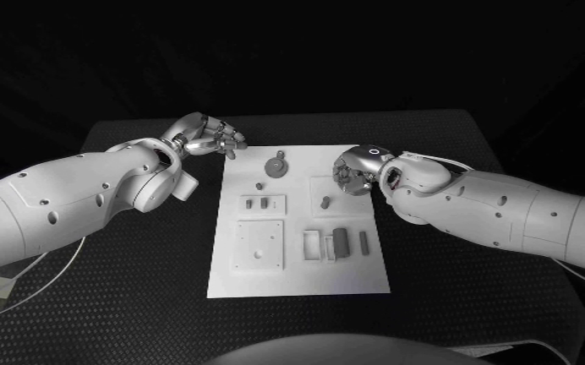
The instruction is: Assemble the parts on the task board
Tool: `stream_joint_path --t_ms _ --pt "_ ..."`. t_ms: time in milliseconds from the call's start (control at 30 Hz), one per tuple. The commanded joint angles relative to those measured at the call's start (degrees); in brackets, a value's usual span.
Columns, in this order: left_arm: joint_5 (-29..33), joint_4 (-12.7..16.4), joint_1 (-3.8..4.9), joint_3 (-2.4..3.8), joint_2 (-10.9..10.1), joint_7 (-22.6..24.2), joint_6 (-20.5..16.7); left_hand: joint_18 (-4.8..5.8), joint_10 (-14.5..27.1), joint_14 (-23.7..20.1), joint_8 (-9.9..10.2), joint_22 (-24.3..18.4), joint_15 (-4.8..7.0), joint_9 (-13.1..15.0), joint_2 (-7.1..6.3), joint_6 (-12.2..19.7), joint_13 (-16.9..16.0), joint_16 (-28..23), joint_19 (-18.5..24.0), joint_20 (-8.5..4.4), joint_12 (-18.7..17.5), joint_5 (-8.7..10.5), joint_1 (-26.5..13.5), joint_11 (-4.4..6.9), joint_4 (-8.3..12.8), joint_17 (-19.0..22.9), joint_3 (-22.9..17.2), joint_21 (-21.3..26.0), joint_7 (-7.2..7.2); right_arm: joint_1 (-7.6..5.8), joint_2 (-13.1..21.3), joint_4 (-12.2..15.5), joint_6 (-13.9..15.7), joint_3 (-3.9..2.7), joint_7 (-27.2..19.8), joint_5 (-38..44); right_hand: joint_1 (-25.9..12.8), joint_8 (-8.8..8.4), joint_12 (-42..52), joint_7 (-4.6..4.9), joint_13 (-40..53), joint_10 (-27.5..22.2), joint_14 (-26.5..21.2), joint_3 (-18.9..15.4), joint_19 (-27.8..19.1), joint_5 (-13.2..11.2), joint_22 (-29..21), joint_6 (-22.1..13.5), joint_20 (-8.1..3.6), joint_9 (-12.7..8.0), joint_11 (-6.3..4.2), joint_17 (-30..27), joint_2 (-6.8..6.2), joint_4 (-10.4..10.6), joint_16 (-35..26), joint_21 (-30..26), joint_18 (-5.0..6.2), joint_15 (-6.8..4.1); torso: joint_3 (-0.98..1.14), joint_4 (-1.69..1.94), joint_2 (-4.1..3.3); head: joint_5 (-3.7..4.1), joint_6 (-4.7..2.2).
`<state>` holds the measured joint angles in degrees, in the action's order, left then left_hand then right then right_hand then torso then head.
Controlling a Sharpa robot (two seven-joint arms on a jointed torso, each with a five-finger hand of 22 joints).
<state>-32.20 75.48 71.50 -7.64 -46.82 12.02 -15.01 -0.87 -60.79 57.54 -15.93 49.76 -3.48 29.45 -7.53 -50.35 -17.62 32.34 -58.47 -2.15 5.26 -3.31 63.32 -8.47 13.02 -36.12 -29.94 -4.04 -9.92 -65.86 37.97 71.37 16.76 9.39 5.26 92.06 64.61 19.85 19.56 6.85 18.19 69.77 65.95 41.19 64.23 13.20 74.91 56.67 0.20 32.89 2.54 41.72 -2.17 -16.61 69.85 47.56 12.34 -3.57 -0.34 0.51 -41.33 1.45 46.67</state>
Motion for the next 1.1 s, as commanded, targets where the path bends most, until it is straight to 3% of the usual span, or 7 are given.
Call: stream_joint_path --t_ms 33,1100 --pt "-0.2 0.1 0.06 0.04 0.1 0.4 0.7 -0.31 -0.1 0.5 -0.2 -0.1 -0.03 -0.1 0.23 -0.3 0.1 -0.3 -0.3 0.10 -0.3 -0.26 0.1 -0.31 0.0 -0.1 0.3 -0.2 0.12 1.30 0.2 -0.2 -5.1 0.94 1.0 -2.5 0.1 0.52 -0.7 -0.11 -0.4 -0.1 0.1 0.2 0.3 0.0 1.1 0.6 -0.06 0.6 0.18 0.1 0.58 0.1 -0.4 0.1 2.66 0.02 0.00 -0.08 0.00 -0.14 0.09" --pt "-0.2 -0.7 0.06 0.04 0.2 0.4 0.7 -0.28 -0.1 0.5 -0.2 -0.1 0.00 -0.2 0.19 -0.2 0.1 -0.5 -0.3 0.06 -0.3 -0.25 0.2 -0.31 0.1 -0.4 0.3 -0.1 0.08 1.26 1.3 1.1 -2.0 0.74 0.6 -1.4 -0.1 0.75 -0.6 -0.33 -0.2 0.4 0.3 0.4 0.5 0.5 1.1 0.9 -0.26 1.4 -0.07 0.2 0.29 0.0 -0.5 0.2 2.66 -0.22 0.06 -0.12 -0.01 -0.35 -0.11"
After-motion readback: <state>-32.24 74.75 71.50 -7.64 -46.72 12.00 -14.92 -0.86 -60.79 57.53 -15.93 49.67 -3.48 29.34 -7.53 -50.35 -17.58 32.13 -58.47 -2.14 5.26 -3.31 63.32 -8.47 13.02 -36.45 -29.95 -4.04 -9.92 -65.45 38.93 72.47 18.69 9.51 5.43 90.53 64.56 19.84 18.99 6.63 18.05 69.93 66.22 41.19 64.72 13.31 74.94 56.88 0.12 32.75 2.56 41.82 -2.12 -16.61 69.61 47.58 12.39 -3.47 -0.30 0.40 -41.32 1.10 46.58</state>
